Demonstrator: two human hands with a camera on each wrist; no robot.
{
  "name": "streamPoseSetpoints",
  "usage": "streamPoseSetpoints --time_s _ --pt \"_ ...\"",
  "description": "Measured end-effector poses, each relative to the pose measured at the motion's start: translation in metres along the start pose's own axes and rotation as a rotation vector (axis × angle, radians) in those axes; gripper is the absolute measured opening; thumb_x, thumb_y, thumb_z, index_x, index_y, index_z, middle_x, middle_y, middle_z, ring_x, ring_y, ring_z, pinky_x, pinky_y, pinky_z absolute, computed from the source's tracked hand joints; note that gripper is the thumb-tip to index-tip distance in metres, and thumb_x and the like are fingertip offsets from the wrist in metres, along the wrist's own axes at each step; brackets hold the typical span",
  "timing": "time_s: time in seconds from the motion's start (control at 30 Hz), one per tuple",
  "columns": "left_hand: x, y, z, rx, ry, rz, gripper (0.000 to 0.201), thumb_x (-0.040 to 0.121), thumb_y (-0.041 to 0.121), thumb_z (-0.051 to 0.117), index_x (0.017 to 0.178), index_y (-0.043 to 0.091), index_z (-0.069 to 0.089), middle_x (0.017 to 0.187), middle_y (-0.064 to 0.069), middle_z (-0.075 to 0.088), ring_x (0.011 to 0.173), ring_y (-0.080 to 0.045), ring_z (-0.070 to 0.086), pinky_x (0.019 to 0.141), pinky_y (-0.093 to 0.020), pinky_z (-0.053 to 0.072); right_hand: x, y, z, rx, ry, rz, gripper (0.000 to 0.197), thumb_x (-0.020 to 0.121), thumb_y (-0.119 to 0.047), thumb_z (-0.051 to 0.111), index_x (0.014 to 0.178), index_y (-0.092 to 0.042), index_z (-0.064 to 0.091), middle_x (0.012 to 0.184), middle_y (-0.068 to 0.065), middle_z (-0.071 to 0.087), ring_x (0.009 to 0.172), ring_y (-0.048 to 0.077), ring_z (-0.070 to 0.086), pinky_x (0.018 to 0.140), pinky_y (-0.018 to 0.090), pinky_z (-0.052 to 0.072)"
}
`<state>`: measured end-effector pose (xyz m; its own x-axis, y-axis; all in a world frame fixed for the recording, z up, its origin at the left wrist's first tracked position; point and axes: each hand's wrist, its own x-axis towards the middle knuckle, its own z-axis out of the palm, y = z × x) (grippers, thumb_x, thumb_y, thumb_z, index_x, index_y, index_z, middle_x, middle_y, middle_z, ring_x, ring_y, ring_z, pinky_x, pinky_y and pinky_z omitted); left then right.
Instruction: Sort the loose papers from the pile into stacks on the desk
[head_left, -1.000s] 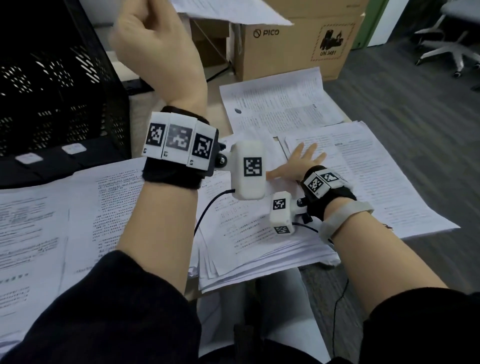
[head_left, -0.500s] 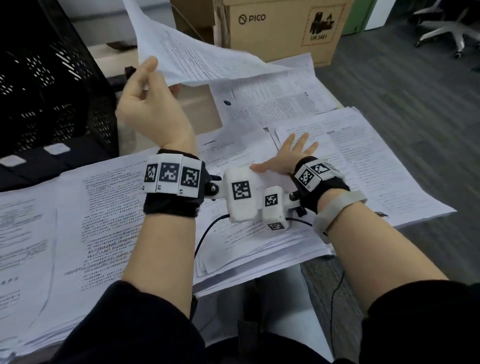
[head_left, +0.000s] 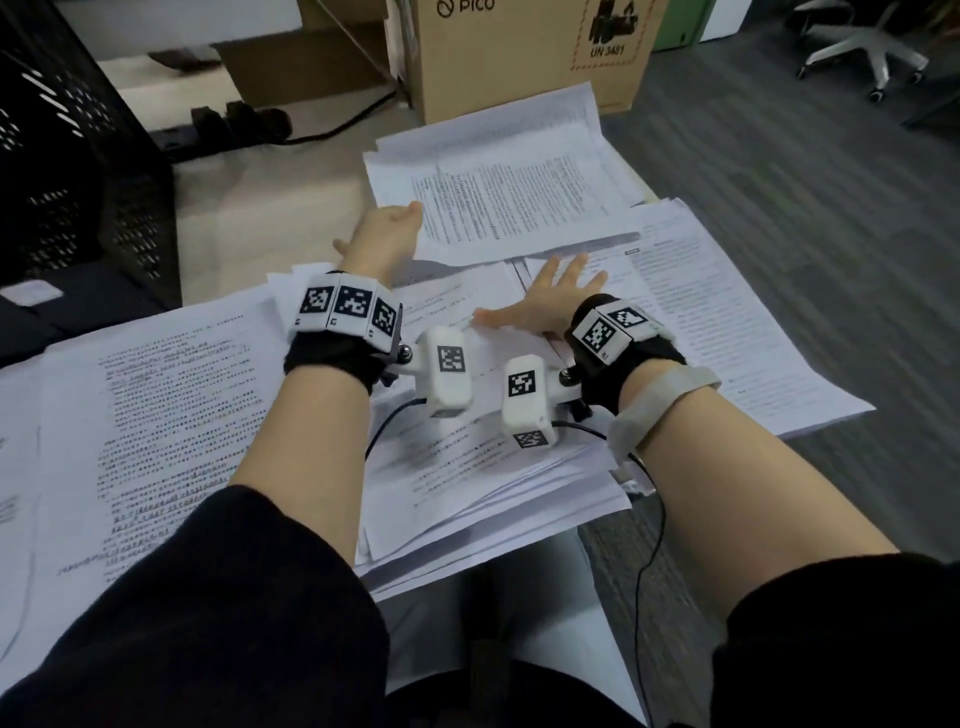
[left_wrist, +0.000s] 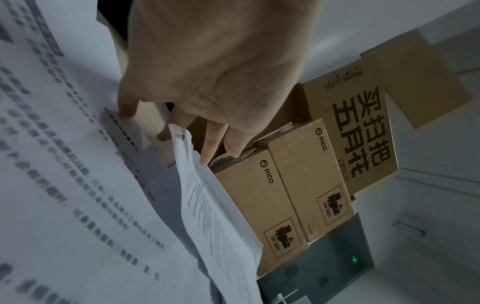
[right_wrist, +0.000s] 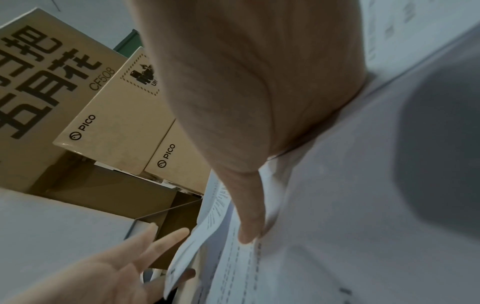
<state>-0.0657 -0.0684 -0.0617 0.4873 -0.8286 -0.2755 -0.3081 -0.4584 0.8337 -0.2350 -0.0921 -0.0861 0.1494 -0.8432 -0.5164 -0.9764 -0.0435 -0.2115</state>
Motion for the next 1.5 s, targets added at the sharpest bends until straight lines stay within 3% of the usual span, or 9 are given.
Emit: streamPoseSetpoints --time_s 0.07,0.13,0.4,0.53,0.73,0.87,1.07,1.37,1.5 --pt "0.009 0.002 0.003 0.165 -0.012 -0.023 0.048 0.1 0.04 0.03 0.142 0.018 0.035 0.149 -0.003 0.038 0.142 -0.026 0.024 0.12 -0.048 0.003 0.005 0.001 0.002 -0.037 -0.001 -0.015 0.129 0.068 -0.082 0.051 0.148 -0.005 -0.015 0.154 0.024 -0.022 0.141 0.047 -0.018 0.114 0.058 -0.007" --pt "0.017 0.001 0.005 0.224 0.014 -0.047 0.052 0.1 0.037 0.031 0.148 0.017 0.022 0.153 -0.004 0.031 0.146 -0.03 0.011 0.12 -0.045 0.0 0.009 0.003 0.002 -0.045 -0.015 -0.018 0.131 0.067 -0.083 0.051 0.148 -0.006 -0.016 0.153 0.024 -0.023 0.14 0.048 -0.018 0.114 0.058 -0.007" --pt "0.038 -0.001 0.012 -0.34 0.103 -0.067 0.061 0.09 0.008 0.054 0.139 0.009 0.018 0.121 -0.003 0.053 0.114 -0.024 0.056 0.097 -0.041 0.05 0.009 0.004 -0.004 -0.12 -0.053 -0.023 0.125 0.072 -0.081 0.047 0.148 -0.004 -0.016 0.153 0.026 -0.022 0.141 0.045 -0.019 0.115 0.057 -0.009" --pt "0.041 0.002 0.013 -0.379 0.178 -0.088 0.054 0.087 0.004 0.053 0.131 0.002 0.023 0.117 -0.007 0.045 0.109 -0.023 0.053 0.09 -0.034 0.049 0.011 0.0 0.001 -0.196 -0.031 -0.029 0.124 0.075 -0.078 0.047 0.147 0.001 -0.015 0.152 0.029 -0.02 0.142 0.041 -0.021 0.113 0.059 -0.011" --pt "0.042 0.014 0.014 -0.285 0.118 0.105 0.01 0.068 0.011 0.06 0.078 0.011 0.061 0.087 -0.006 0.066 0.083 -0.02 0.066 0.076 -0.036 0.055 0.014 0.0 0.003 -0.182 -0.038 -0.019 0.126 0.073 -0.08 0.046 0.147 0.001 -0.016 0.152 0.028 -0.022 0.14 0.043 -0.024 0.112 0.061 -0.012" --pt "0.051 0.024 0.016 -0.128 0.099 0.097 0.012 0.078 0.012 0.057 0.067 0.013 0.058 0.089 -0.005 0.067 0.091 -0.022 0.068 0.084 -0.035 0.055 0.012 -0.001 0.004 -0.168 -0.034 -0.021 0.125 0.074 -0.078 0.047 0.146 0.002 -0.015 0.152 0.029 -0.022 0.141 0.043 -0.024 0.113 0.061 -0.012" --pt "0.052 0.023 0.024 -0.068 0.174 0.107 0.033 0.08 0.013 0.051 0.051 0.015 0.036 0.059 -0.001 0.044 0.067 -0.02 0.039 0.06 -0.029 0.032 0.015 -0.001 0.005 -0.091 -0.046 0.006 0.124 0.074 -0.076 0.05 0.147 -0.003 -0.018 0.152 0.026 -0.025 0.138 0.05 -0.023 0.113 0.063 -0.007" --pt "0.018 0.06 0.006 -0.461 0.308 0.489 0.032 0.089 0.007 0.051 0.063 0.025 0.043 0.059 0.016 0.037 0.054 0.001 0.031 0.061 -0.014 0.032 0.028 -0.01 0.017 -0.022 0.035 0.107 0.089 0.092 -0.052 0.039 0.149 -0.01 -0.014 0.156 0.017 -0.022 0.142 0.044 -0.017 0.117 0.058 0.001" --pt "-0.009 0.07 -0.008 -0.59 0.39 0.525 0.034 0.091 0.002 0.052 0.067 0.023 0.039 0.066 0.014 0.037 0.061 0.005 0.038 0.071 -0.01 0.037 0.026 0.0 0.012 -0.002 0.018 0.009 0.102 0.085 -0.053 0.054 0.149 -0.011 -0.013 0.155 0.018 -0.023 0.142 0.044 -0.015 0.116 0.059 0.0"
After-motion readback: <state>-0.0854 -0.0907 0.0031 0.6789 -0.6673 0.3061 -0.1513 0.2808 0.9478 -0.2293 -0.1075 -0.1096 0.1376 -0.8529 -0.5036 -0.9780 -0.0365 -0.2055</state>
